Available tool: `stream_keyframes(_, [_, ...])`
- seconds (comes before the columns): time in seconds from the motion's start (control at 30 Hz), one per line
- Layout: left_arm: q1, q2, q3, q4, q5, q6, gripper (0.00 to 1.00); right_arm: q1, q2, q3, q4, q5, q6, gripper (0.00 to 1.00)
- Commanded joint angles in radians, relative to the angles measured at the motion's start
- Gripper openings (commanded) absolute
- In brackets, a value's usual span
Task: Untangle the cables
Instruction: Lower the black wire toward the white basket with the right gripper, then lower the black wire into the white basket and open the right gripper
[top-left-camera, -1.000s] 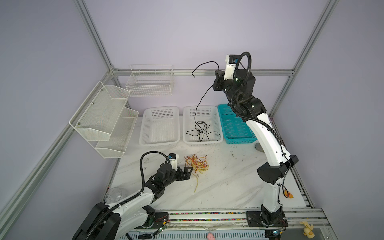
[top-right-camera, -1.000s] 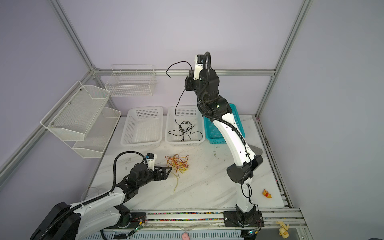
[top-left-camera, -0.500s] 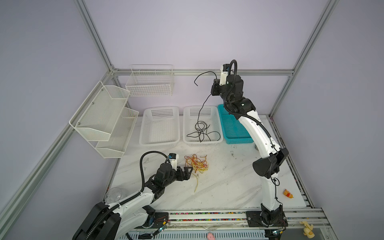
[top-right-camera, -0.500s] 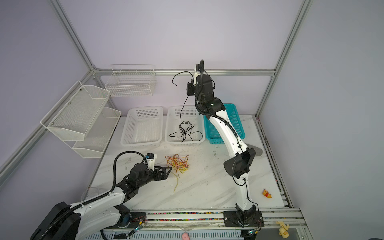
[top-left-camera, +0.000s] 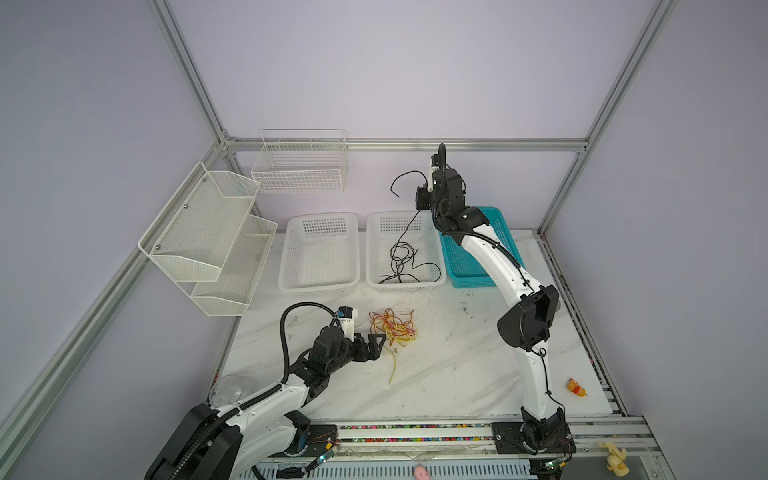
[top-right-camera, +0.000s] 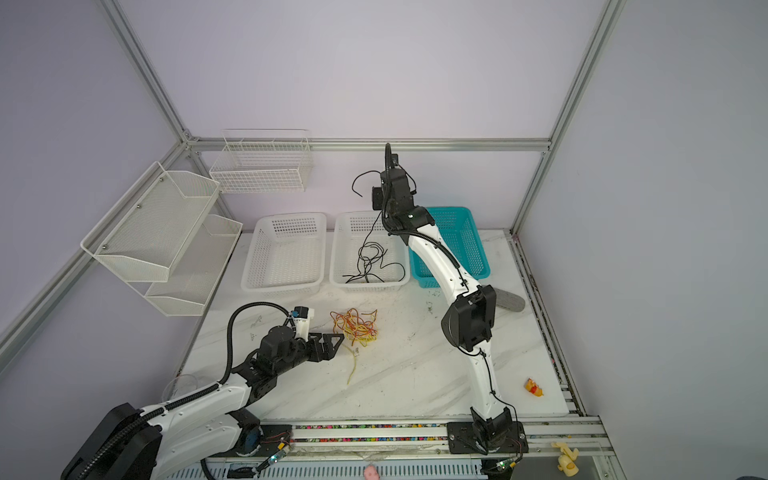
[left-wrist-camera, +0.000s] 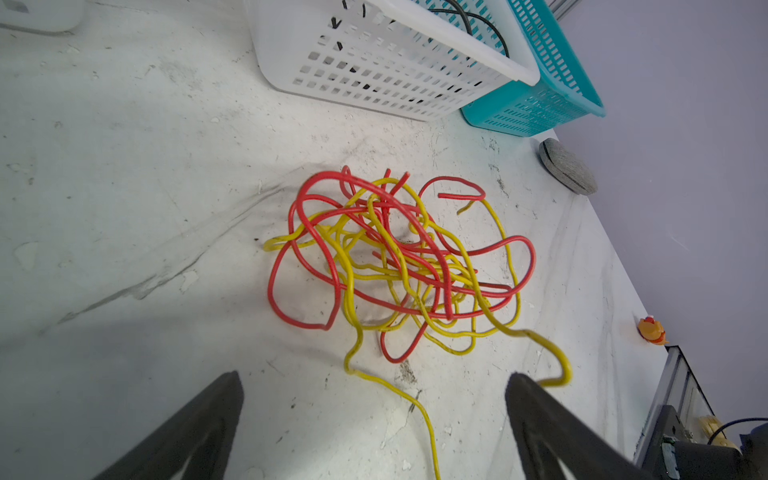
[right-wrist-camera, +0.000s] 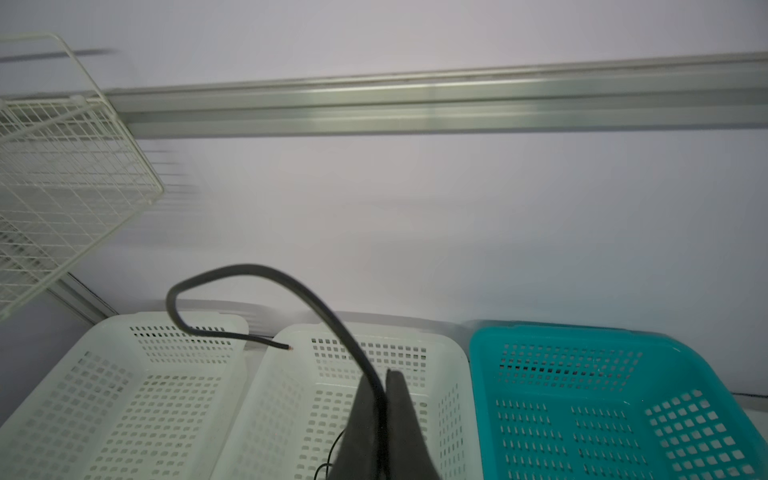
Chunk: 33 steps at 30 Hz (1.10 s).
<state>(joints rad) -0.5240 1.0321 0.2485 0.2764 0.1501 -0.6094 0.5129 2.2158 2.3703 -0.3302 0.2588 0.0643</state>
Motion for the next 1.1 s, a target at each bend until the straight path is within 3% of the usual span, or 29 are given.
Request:
stream_keyframes(0.0, [0.004, 0.000, -0.020, 0.046, 0.011, -0.001, 1.00, -0.009, 0.012, -0.012, -0.001, 0.055, -0.014, 0.00])
stream_keyframes(0.27, [0.004, 0.015, -0.016, 0.052, 0.013, 0.002, 1.00, -0.010, 0.059, -0.045, -0.107, 0.091, 0.024, 0.00])
stream_keyframes(0.53, [0.004, 0.025, -0.009, 0.053, 0.019, 0.004, 1.00, -0.002, -0.023, -0.307, -0.079, 0.031, 0.103, 0.00])
stream_keyframes(1.07, [0.004, 0.023, -0.011, 0.057, 0.017, 0.002, 0.99, 0.132, -0.093, -0.536, -0.113, 0.002, 0.154, 0.00])
